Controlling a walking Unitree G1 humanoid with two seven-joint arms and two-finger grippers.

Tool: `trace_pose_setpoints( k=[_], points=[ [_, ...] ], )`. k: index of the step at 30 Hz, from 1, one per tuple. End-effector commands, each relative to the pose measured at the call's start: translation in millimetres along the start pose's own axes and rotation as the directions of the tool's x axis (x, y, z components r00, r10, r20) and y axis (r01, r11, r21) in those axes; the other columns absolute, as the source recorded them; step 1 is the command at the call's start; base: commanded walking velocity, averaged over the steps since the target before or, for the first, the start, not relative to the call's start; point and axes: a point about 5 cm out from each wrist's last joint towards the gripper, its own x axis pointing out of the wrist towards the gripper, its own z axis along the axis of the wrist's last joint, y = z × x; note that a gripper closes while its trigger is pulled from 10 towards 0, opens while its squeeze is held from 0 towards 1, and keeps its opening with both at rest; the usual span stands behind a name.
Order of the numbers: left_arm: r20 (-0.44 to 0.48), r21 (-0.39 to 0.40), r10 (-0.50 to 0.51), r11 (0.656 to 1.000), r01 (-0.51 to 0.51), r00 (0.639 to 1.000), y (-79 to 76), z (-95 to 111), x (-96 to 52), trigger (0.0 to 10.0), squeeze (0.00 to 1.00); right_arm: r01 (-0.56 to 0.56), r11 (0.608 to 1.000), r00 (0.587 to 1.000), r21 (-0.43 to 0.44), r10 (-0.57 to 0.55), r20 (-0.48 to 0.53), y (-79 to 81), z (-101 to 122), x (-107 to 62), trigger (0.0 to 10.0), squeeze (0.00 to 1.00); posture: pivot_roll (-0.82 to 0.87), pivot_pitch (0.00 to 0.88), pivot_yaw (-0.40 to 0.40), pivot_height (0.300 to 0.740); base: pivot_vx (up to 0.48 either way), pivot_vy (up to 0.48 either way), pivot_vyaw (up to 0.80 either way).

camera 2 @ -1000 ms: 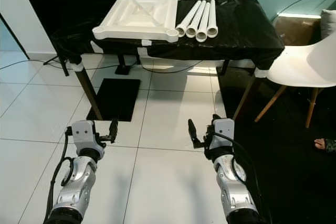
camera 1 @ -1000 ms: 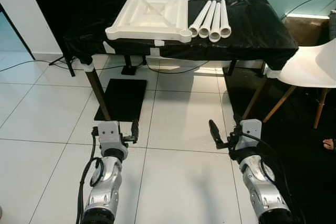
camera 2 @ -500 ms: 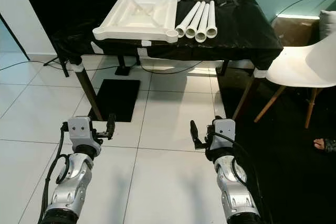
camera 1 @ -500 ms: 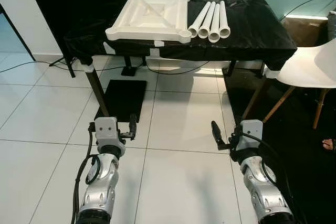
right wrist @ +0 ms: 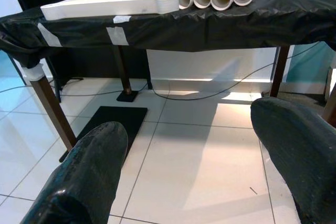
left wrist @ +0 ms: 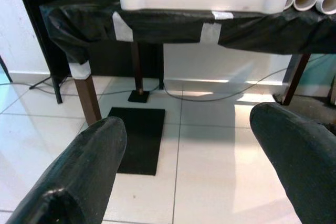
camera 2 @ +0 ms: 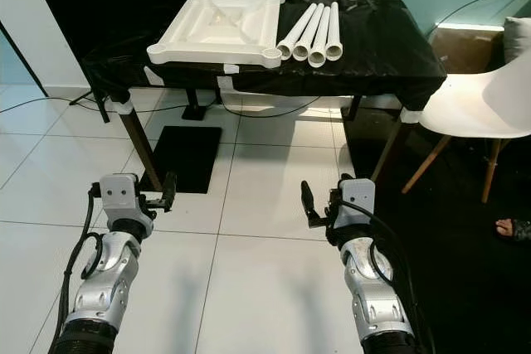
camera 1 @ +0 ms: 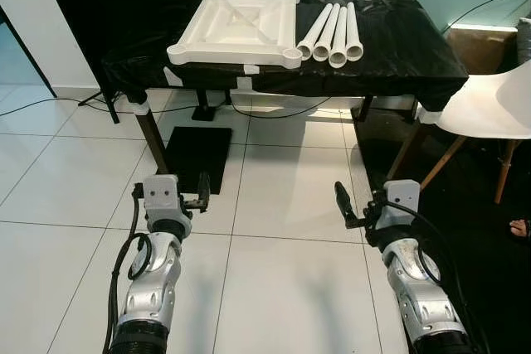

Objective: Building children table

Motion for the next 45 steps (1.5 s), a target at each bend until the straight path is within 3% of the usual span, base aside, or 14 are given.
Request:
trace_pose_setpoints(
  k=[1, 10, 45],
  points=[
    [-0.006, -0.001, -0.019, 1.000, 0.019, 1.000, -0.9, 2, 0.9, 10.0, 0.00, 0.005, 1.000, 1.000, 0.004, -0.005, 0.009, -2.4, 5, 0.9, 10.0, 0.00, -0.01, 0.000, 0.013, 0.740, 0.000, 0.000, 0.00],
    [0.018, -0.013, -0.020, 1.000, 0.020, 1.000, -2.3, 10, 4.2, 10.0, 0.00, -0.010, 1.000, 1.000, -0.001, 0.010, 0.029, -1.9, 12, 4.8, 10.0, 0.00, 0.00, 0.000, 0.004, 0.740, 0.111, 0.000, 0.00],
    [0.024, -0.041, 0.004, 0.999, -0.003, 1.000, 0.4, 13, 3.2, 10.0, 0.00, -0.014, 1.000, 1.000, -0.015, 0.015, 0.023, -8.5, 15, 8.6, 10.0, 0.00, 0.00, 0.000, -0.017, 0.740, 0.300, 0.000, 0.00]
  ],
)
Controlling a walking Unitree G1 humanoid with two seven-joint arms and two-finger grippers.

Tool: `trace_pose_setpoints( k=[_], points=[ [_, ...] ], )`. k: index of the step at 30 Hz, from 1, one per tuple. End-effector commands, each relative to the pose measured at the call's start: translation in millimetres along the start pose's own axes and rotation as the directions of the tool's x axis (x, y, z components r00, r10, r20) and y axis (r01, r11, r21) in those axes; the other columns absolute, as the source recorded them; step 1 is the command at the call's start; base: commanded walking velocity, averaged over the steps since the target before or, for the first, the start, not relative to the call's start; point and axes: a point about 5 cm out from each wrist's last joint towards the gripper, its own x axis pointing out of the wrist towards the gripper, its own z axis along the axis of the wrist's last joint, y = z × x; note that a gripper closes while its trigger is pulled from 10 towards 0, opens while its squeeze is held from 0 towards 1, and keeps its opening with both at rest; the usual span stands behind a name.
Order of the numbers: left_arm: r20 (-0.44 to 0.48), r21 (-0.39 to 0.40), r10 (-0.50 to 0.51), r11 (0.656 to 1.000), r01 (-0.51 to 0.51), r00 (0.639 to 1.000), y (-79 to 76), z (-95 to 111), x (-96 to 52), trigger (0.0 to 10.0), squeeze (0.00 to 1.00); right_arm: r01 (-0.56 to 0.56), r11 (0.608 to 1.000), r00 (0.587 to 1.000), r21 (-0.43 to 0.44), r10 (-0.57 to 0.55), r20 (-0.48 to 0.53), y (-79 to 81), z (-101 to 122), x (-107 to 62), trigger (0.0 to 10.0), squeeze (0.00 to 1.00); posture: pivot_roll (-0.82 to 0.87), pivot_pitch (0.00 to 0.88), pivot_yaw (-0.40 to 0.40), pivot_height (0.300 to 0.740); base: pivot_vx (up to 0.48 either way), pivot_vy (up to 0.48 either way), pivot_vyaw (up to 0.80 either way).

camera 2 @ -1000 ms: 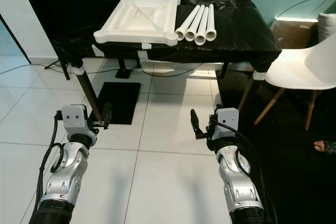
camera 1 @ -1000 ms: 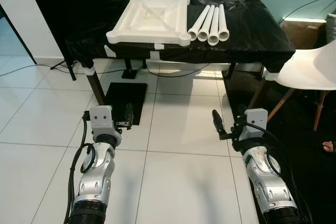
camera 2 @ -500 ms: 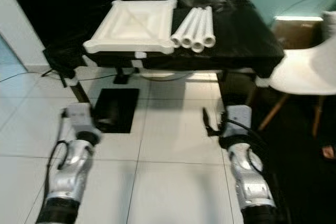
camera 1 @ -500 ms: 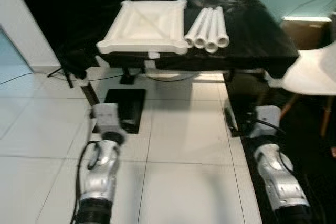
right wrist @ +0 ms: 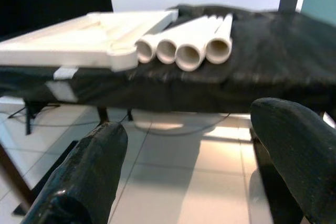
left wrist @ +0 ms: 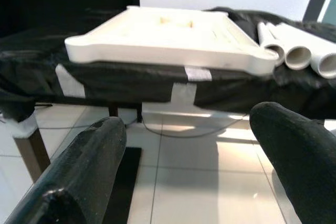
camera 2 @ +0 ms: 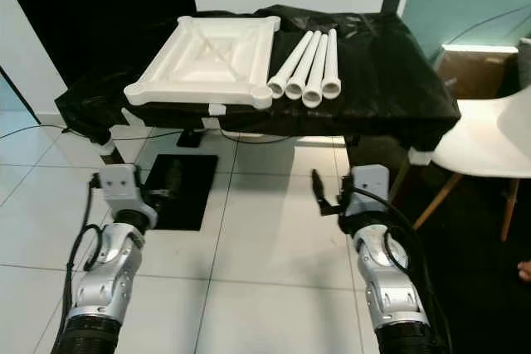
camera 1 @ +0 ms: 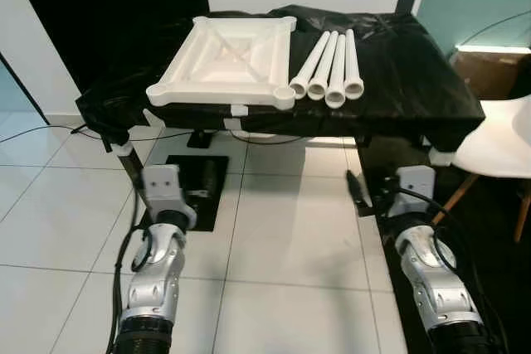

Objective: Building children table

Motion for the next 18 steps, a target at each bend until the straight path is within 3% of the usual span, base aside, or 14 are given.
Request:
trace_pose_setpoints(
  k=[1, 18],
  points=[
    [-0.013, 0.006, 0.024, 1.000, -0.024, 1.000, 7.1, -1.0, -1.6, 10.0, 0.00, -0.023, 1.000, 1.000, 0.019, 0.023, -0.001, 7.5, 0.4, 1.9, 10.0, 0.00, 0.00, 0.000, -0.017, 0.740, 0.315, 0.000, 0.00],
    [-0.011, -0.001, 0.029, 1.000, -0.029, 1.000, 8.7, 0.5, -1.2, 10.0, 0.00, -0.025, 1.000, 1.000, 0.018, 0.025, -0.002, 6.7, 1.6, 1.8, 10.0, 0.00, 0.00, 0.000, -0.014, 0.740, 0.320, 0.000, 0.00]
  ],
)
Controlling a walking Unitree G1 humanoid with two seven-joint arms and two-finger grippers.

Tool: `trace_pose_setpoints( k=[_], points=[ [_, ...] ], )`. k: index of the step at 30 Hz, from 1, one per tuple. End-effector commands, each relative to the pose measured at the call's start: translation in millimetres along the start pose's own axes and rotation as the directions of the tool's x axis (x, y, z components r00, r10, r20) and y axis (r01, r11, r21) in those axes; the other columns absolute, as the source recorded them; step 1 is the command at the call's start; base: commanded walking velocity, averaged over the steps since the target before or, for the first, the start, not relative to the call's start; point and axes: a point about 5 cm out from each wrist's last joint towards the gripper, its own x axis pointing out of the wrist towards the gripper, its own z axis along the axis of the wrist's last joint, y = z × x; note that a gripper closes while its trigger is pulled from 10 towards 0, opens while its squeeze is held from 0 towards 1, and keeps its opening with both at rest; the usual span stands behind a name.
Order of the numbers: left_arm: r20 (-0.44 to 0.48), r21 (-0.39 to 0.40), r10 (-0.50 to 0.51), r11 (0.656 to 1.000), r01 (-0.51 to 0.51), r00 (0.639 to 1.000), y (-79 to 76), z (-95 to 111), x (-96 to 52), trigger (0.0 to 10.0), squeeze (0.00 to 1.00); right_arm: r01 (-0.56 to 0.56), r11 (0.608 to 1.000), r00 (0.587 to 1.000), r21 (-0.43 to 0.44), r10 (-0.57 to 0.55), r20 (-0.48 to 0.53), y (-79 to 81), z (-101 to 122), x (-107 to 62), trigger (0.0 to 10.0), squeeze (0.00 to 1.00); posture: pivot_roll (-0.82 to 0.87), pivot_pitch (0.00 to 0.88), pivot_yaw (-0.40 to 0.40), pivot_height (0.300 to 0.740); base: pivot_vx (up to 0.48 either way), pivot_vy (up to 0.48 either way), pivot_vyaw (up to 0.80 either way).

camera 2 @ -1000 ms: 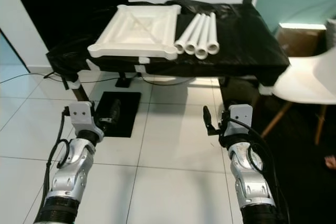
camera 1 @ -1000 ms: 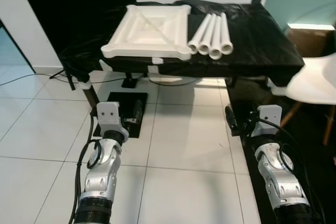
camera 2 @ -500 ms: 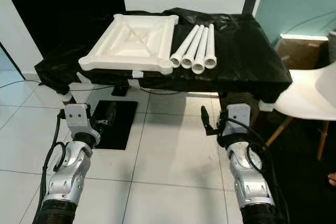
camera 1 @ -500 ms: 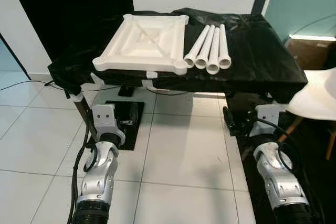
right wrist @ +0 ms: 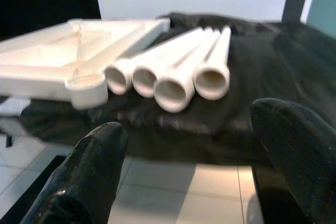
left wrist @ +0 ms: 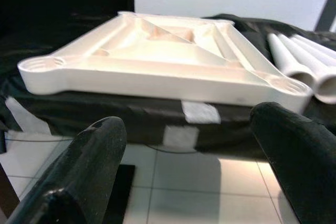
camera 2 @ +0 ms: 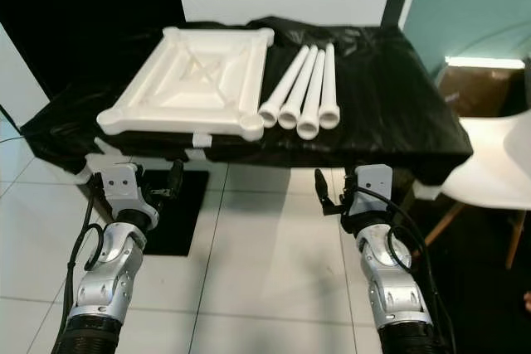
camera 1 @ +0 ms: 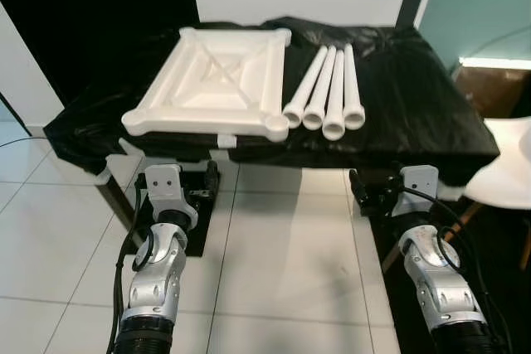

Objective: Building children table

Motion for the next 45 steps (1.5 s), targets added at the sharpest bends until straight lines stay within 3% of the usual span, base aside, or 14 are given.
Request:
trace_pose_setpoints(
  k=[1, 37, 45],
  points=[
    [-0.015, 0.000, 0.019, 1.000, -0.019, 1.000, 5.5, -1.5, -1.1, 10.0, 0.00, -0.018, 1.000, 1.000, 0.019, 0.018, -0.008, 6.8, -1.7, 0.4, 10.0, 0.00, 0.00, 0.000, -0.014, 0.740, 0.322, 0.000, 0.00],
    [0.000, -0.015, 0.025, 1.000, -0.025, 1.000, 6.6, 2.8, 0.0, 10.0, 0.00, -0.033, 0.999, 0.999, 0.006, 0.033, -0.009, 5.8, -1.8, 1.9, 10.0, 0.00, 0.01, 0.000, -0.021, 0.740, 0.301, 0.000, 0.00],
    [0.020, -0.051, 0.024, 0.998, -0.023, 1.000, 7.0, 5.5, 0.7, 10.0, 0.00, -0.040, 0.999, 0.999, -0.002, 0.040, -0.008, 6.2, -1.9, 2.5, 10.0, 0.00, 0.01, 0.000, -0.018, 0.740, 0.060, 0.000, 0.00]
  ],
)
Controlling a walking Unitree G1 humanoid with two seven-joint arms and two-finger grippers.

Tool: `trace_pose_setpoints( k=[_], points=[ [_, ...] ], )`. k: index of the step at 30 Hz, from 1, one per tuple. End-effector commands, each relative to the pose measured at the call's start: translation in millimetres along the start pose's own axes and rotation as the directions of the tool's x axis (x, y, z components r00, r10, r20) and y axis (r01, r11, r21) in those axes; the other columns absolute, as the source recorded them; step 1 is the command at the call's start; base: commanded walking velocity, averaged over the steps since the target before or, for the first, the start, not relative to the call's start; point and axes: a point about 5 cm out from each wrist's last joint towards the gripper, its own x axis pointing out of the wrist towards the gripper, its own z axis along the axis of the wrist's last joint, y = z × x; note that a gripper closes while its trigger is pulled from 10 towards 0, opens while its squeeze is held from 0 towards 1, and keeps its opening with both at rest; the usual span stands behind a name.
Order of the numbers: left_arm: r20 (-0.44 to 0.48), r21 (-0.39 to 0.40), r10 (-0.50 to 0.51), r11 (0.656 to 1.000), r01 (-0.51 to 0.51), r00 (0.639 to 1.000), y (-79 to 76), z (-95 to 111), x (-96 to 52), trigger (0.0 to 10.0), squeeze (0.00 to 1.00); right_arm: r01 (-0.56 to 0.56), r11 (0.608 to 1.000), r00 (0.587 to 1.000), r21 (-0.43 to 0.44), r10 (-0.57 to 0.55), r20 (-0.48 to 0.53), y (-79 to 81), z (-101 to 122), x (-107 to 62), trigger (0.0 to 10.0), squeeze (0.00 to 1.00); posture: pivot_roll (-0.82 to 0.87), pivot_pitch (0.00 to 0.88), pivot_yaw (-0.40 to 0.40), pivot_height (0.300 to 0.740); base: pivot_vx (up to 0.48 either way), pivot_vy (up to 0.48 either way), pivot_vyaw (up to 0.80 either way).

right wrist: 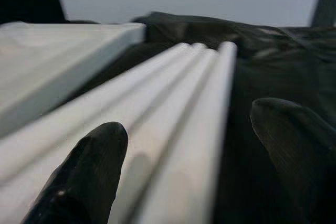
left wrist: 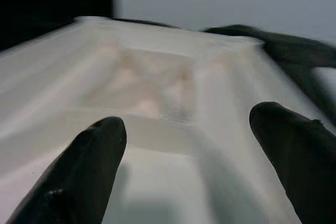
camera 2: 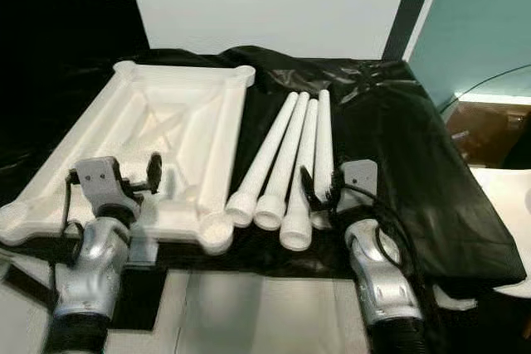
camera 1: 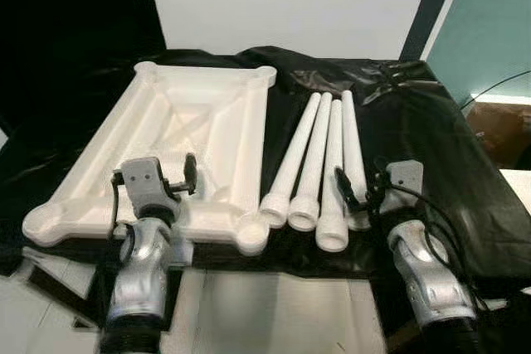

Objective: Building children table

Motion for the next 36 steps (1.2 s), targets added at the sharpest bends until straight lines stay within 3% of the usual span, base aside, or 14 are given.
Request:
trace_pose_setpoints(
  k=[1, 23, 36],
  points=[
    [0.000, -0.003, 0.005, 1.000, -0.005, 1.000, 3.8, 0.4, -1.5, 10.0, 0.00, -0.004, 1.000, 1.000, 0.009, 0.004, 0.000, 2.9, -1.1, -0.1, 10.0, 0.00, 0.01, 0.000, -0.018, 0.740, 0.000, 0.000, 0.00],
    [0.016, 0.010, -0.056, 0.998, 0.056, 0.998, -3.0, 6.1, 3.2, 10.0, 0.00, 0.011, 1.000, 0.999, 0.013, -0.011, 0.038, -1.2, 7.8, 6.9, 10.0, 0.00, 0.00, 0.000, -0.015, 0.740, 0.000, 0.000, 0.00],
    [0.006, 0.017, -0.074, 0.997, 0.073, 0.997, -3.1, 6.8, 3.2, 10.0, 0.00, 0.021, 1.000, 0.999, 0.018, -0.022, 0.031, 0.8, 5.2, 3.0, 10.0, 0.00, 0.00, 0.000, 0.001, 0.740, 0.000, 0.435, 0.00]
  ],
)
